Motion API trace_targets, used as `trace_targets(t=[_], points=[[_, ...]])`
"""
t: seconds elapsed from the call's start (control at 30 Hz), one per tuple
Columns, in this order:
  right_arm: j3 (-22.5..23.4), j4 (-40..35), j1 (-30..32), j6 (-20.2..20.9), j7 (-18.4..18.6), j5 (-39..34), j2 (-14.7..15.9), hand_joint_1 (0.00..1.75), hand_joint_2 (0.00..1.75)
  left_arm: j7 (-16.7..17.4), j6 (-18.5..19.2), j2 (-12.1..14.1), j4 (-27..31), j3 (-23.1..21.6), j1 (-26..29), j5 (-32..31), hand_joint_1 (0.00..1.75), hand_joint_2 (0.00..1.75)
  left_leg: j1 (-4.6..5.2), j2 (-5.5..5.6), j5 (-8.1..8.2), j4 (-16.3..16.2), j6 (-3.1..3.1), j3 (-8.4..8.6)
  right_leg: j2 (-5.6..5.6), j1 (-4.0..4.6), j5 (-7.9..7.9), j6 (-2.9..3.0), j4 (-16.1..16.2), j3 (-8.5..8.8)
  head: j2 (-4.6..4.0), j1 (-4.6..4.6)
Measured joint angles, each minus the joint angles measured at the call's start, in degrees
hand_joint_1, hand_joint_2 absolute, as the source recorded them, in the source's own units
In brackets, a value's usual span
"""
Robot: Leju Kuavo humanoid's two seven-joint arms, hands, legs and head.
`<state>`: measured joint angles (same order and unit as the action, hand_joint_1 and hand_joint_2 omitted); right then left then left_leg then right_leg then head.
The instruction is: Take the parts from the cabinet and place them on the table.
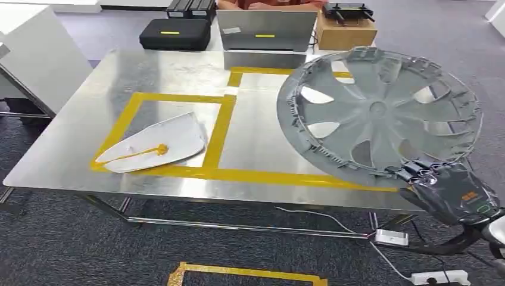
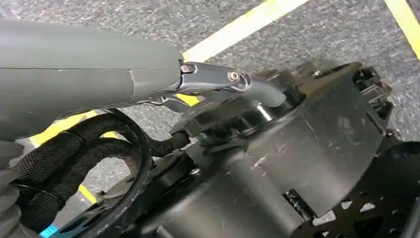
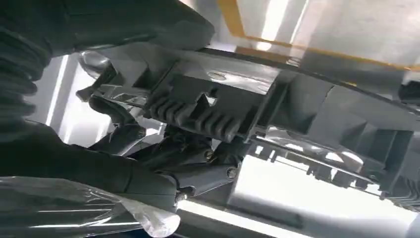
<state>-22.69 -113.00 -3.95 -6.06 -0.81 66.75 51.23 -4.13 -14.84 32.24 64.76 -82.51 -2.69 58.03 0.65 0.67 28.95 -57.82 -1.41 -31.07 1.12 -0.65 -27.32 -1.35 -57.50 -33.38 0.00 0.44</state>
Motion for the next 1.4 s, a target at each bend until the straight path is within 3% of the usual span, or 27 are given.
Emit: trace_targets(t=[0.27,0.53,0.9,1.4], points=[[-4.6,1.4,-2.6,-3.3,-0.3,1.6,0.0,1.75,1.75,0.6,2.0,0.0,-1.0,1.2,0.0,-2.6,0.00,1.75,-0.02,0.01,0.00,0.0,0.00,-0.02,0.00,0.03,-0.01,0.00,0.0,-0.01,0.00,0.00],[-6.7,2.7,-0.6,-3.4,-1.0,-5.2,0.2,1.75,1.75,2.5,3.5,-0.1,-1.4,3.7,1.1,-6.3,0.00,1.75,-0.01,0.02,0.00,0.0,0.00,-0.02,-0.04,0.02,-0.01,0.00,0.0,-0.02,0.00,0.02],[-1.5,5.3,7.1,-4.5,1.0,-5.6,-1.2,1.75,1.75,3.4,2.6,-0.2,-1.4,6.4,2.9,-7.7,0.00,1.75,-0.01,0.02,0.01,0.0,0.00,-0.11,-0.03,0.02,-0.01,0.00,0.0,-0.10,0.00,0.00],[2.8,7.5,10.1,-4.2,0.7,-4.1,-1.4,1.75,1.75,3.5,1.8,0.3,-0.8,7.1,3.8,-7.6,0.00,1.75,-0.01,0.01,0.01,0.0,0.00,-0.15,-0.01,0.02,-0.01,0.00,0.0,-0.14,0.00,0.00]])
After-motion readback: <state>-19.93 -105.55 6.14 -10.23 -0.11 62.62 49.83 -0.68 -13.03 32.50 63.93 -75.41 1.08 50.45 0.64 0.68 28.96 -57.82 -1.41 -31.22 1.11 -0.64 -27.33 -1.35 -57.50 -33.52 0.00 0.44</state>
